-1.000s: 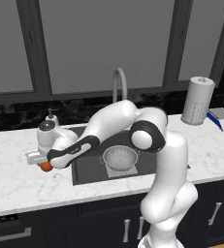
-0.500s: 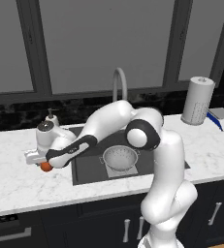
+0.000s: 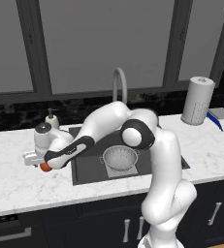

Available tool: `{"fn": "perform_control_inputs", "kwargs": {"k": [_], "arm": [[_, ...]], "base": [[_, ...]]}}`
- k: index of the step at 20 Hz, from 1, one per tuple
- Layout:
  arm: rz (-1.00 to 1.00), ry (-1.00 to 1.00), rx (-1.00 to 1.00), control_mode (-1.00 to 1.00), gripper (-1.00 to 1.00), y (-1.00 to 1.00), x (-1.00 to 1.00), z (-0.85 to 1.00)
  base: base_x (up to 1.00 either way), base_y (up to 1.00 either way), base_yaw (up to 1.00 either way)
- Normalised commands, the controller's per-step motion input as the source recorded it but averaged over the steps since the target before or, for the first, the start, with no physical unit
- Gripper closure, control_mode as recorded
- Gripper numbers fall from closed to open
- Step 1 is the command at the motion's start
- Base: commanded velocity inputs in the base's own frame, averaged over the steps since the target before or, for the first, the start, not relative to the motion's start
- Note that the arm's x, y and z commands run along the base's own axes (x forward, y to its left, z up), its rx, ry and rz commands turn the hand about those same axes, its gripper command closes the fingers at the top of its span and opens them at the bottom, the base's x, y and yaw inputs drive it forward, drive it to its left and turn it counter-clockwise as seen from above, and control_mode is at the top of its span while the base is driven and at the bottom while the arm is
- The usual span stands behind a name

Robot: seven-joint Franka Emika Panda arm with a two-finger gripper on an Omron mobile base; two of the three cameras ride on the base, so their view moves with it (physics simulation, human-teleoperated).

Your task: Put the colander in the sink, put the orange in the colander, and turn on the sink faucet and pour water over the colander.

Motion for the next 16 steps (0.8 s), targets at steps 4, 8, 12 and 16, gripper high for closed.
{"fn": "perform_control_inputs", "kwargs": {"k": [4, 8, 12, 16], "arm": [[0.0, 0.0, 0.0, -1.0, -1.0, 0.07, 0.05, -0.15], [0.0, 0.0, 0.0, -1.0, 1.0, 0.05, 0.05, -0.26], [0.0, 0.0, 0.0, -1.0, 1.0, 0.03, 0.01, -0.2], [0.0, 0.0, 0.0, -1.0, 1.0, 0.0, 0.0, -0.01]], "base": [[0.0, 0.0, 0.0], [0.0, 0.0, 0.0], [0.0, 0.0, 0.0], [0.0, 0.0, 0.0]]}}
